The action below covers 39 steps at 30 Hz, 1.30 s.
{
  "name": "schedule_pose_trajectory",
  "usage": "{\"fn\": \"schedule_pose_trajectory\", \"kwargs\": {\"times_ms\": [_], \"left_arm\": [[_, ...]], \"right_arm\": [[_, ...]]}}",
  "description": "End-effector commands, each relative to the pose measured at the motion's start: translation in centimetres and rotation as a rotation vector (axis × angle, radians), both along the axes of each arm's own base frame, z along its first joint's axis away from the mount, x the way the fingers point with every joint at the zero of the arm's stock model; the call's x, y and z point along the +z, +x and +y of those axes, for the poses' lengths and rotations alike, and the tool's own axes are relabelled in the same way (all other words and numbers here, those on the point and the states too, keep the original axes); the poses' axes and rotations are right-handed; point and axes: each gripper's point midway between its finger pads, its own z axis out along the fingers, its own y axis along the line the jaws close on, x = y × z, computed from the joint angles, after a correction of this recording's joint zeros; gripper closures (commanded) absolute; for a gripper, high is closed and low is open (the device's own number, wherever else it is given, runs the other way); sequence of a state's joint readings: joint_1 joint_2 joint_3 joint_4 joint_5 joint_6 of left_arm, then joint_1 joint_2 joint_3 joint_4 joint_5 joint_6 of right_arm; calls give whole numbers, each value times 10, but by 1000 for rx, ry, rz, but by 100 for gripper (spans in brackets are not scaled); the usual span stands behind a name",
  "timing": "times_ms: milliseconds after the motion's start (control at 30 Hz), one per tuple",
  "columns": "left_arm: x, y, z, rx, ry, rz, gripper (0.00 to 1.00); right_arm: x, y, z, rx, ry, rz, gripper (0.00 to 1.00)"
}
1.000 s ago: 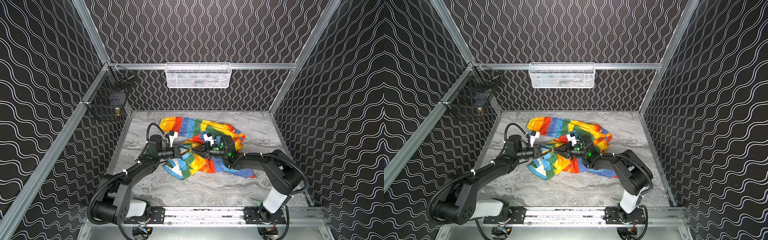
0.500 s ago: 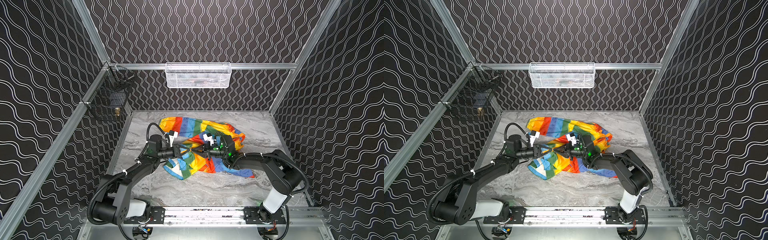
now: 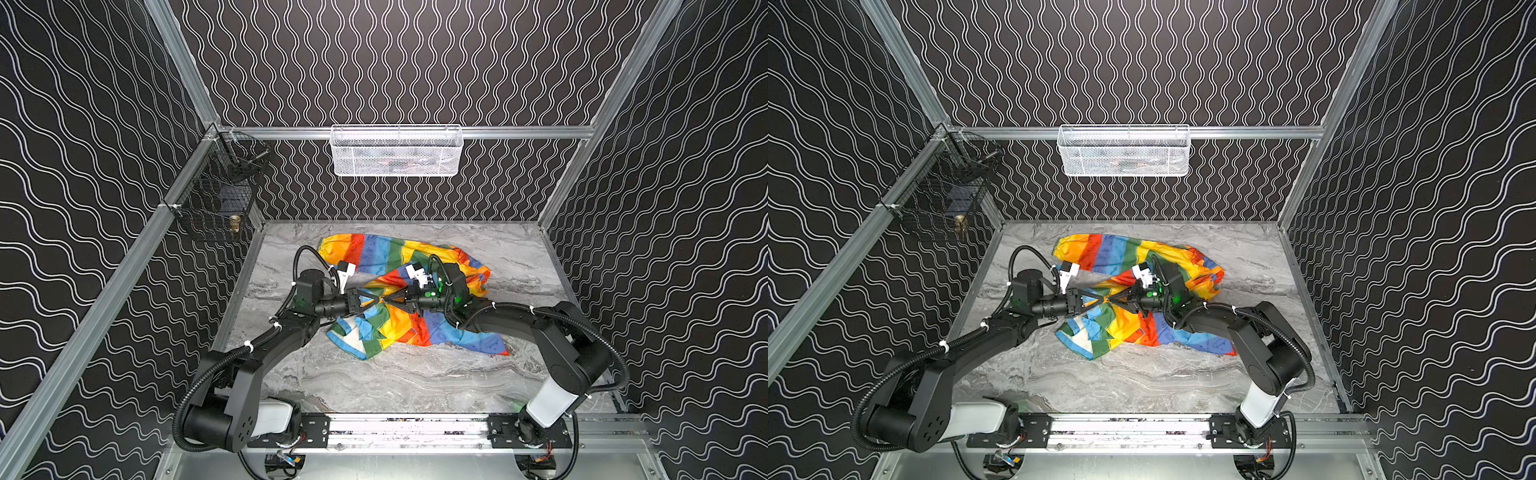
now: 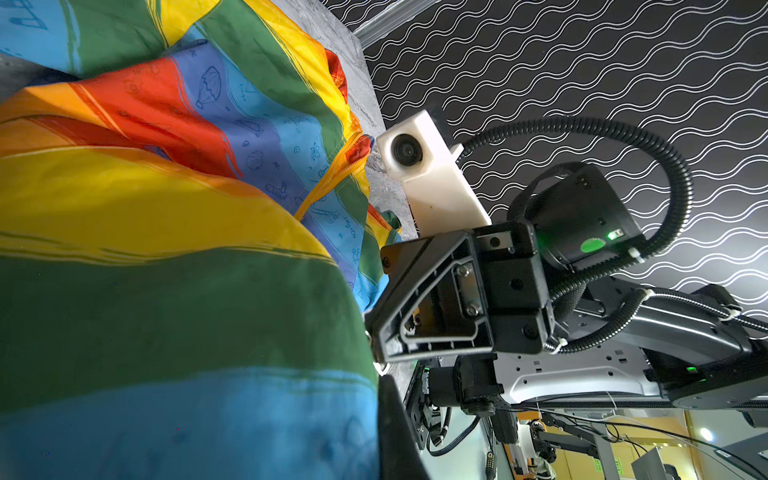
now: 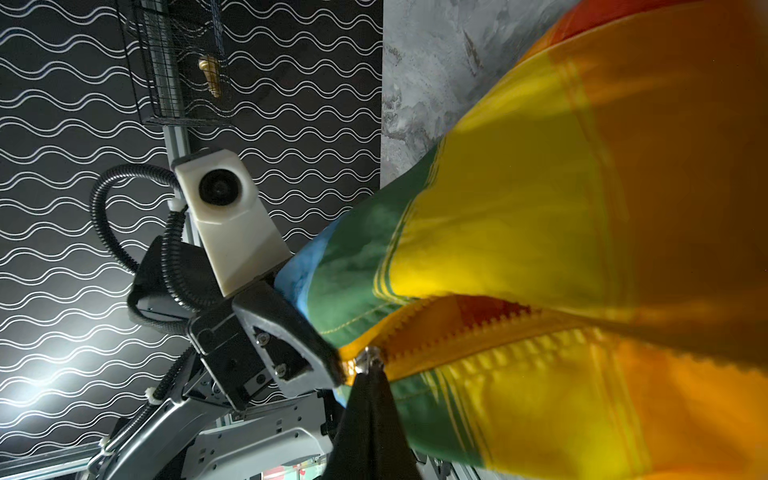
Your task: Zip up the jacket
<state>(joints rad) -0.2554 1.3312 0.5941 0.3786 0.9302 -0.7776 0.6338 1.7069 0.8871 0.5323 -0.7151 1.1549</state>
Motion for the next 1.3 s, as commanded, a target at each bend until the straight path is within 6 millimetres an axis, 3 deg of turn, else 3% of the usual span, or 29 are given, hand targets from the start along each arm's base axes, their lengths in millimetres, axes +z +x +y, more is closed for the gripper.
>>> {"fn": "schedule_pose_trajectory", "kwargs": {"times_ms": [0,400,767,967,1233,1267], "left_arm": [[9,1,-1,-15,-5,-48,100],[7,5,3,14,47,-39,100],[12,8,10,54,118,-57,100],[10,12,16,89,164,-56,100],[10,21,31,160,261,-64,100],[10,23,34,172,272,-64,100]], "right_arm": [[-12,4,-7,-27,-81,-11,100],[-10,9,-12,-39,-160,-58,100],[-26,25,-41,-91,-306,-93,100],[-35,43,-78,-161,-395,-104,100],[-51,76,-161,-325,-574,-97,100],[-40,86,-167,-351,-579,-121,100]]}}
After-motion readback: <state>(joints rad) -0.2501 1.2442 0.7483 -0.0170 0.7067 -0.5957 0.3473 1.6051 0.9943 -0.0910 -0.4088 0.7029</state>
